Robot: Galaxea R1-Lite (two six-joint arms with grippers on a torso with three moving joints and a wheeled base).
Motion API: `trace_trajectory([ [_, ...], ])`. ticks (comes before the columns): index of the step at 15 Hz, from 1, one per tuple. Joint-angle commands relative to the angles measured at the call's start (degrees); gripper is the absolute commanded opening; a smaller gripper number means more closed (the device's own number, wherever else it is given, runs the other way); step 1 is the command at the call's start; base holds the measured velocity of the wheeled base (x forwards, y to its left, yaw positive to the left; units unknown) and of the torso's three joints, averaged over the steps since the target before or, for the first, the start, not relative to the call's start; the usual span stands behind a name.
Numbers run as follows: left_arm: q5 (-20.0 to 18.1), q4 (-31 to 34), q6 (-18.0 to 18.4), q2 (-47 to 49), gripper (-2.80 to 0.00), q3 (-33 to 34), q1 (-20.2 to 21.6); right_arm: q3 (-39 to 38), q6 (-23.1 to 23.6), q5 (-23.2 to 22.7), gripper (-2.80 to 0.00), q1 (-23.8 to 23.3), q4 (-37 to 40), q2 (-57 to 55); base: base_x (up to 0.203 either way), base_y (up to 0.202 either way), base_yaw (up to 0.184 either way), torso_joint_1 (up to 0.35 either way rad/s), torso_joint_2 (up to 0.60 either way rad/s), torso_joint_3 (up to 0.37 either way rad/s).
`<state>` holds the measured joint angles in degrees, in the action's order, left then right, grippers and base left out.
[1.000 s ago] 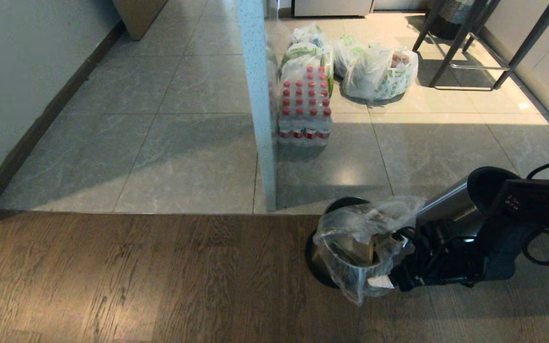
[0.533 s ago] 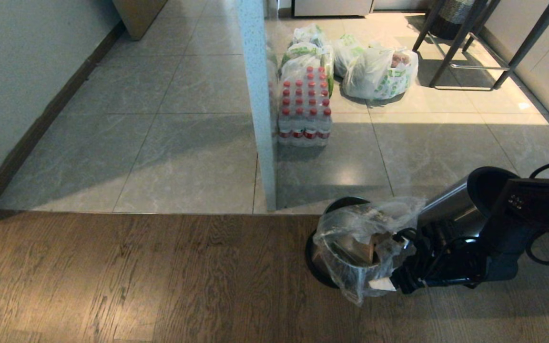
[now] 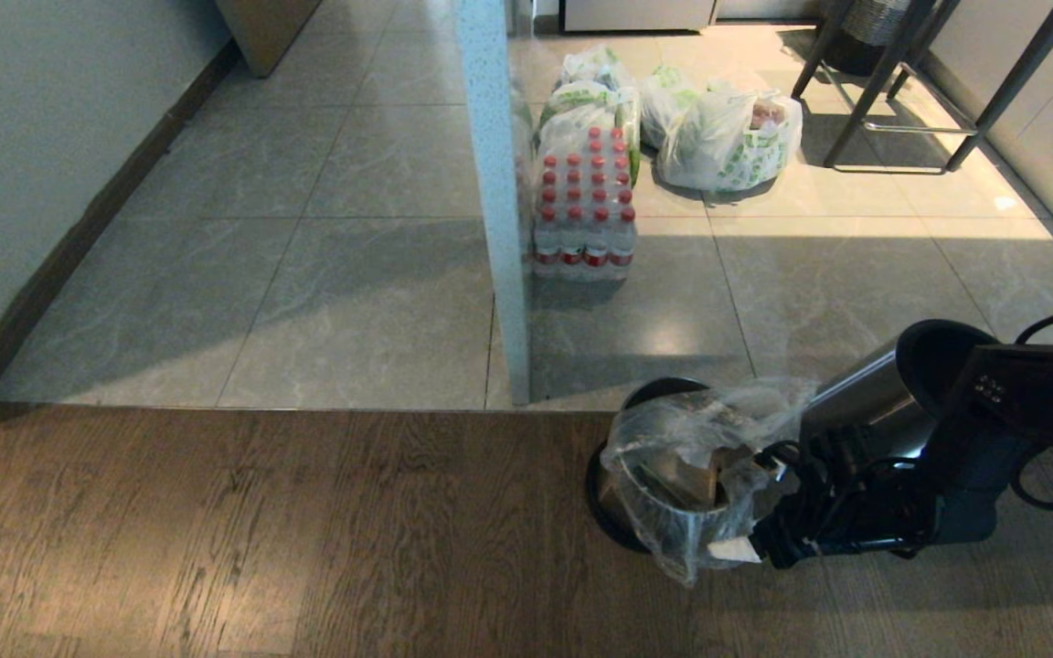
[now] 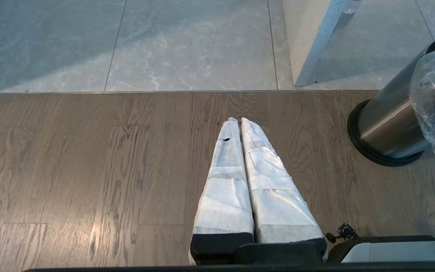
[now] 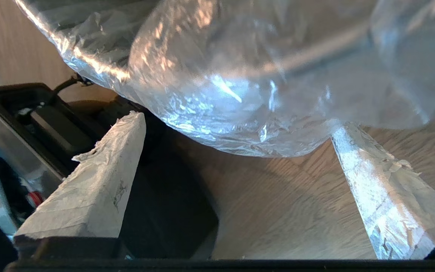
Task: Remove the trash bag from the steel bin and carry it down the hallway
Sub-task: Pick up the trash bag
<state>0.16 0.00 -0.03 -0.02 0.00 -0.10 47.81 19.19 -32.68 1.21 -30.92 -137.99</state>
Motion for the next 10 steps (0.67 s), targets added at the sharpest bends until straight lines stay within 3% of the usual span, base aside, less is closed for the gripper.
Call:
trace_trajectory([
  [1,0.0,0.0,-0.1,0.0,-2.80,0.1,0.0,-0.2,-0.8,-0.2,0.00,0.0,-0.2,0.1,0.000,0.000,0.000,0.000,0.00,0.000],
  [10,0.0,0.0,-0.1,0.0,-2.80,0.0,0.0,-1.3,-5.9,-2.9,0.00,-2.0,-3.1,0.3,0.000,0.000,0.000,0.000,0.00,0.000],
])
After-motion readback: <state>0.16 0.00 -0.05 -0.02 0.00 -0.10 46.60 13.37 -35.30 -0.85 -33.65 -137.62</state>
